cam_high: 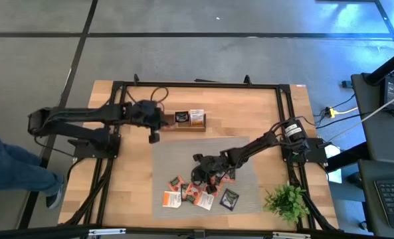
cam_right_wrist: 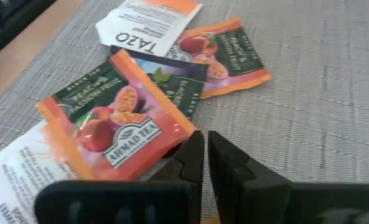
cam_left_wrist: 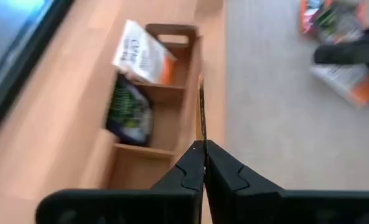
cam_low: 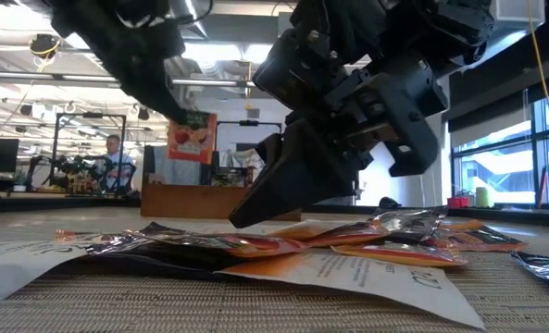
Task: Pick & Place Tea
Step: Put the orange tea bag into the left section of the wooden organizer
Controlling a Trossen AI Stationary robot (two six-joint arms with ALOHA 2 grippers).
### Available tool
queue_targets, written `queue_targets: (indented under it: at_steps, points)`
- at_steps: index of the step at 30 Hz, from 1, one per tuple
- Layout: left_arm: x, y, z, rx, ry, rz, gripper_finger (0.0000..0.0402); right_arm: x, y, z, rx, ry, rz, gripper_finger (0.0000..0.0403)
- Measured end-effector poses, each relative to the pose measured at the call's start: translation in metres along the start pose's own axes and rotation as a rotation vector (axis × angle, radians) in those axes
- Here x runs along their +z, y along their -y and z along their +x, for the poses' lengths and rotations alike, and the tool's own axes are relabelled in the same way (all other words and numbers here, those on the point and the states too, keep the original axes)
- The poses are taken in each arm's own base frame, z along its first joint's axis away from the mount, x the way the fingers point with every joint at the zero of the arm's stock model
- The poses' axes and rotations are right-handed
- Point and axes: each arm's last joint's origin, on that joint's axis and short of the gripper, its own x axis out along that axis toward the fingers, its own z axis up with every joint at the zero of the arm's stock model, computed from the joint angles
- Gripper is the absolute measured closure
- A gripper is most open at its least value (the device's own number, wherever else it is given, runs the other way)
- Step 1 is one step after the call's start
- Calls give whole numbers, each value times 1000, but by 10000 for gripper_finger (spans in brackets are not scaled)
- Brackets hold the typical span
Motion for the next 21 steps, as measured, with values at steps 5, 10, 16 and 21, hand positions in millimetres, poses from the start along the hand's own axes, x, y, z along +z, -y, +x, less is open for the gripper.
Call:
queue_targets:
  at_steps: [5, 10, 16, 21]
  points:
    - [-7, -29, 3, 15, -30, 3, 399, -1, 5, -1, -1, -7, 11, 376]
    - [-12, -52, -1, 11, -11, -22, 399, -2, 11, -2, -10, -13, 24, 376]
    - [-20, -68, 6, -59, -20, -77, 399, -2, 14, -2, -17, -12, 28, 376]
    - [-27, -77, 22, -55, -85, -58, 399, -2, 14, -2, -16, -14, 28, 376]
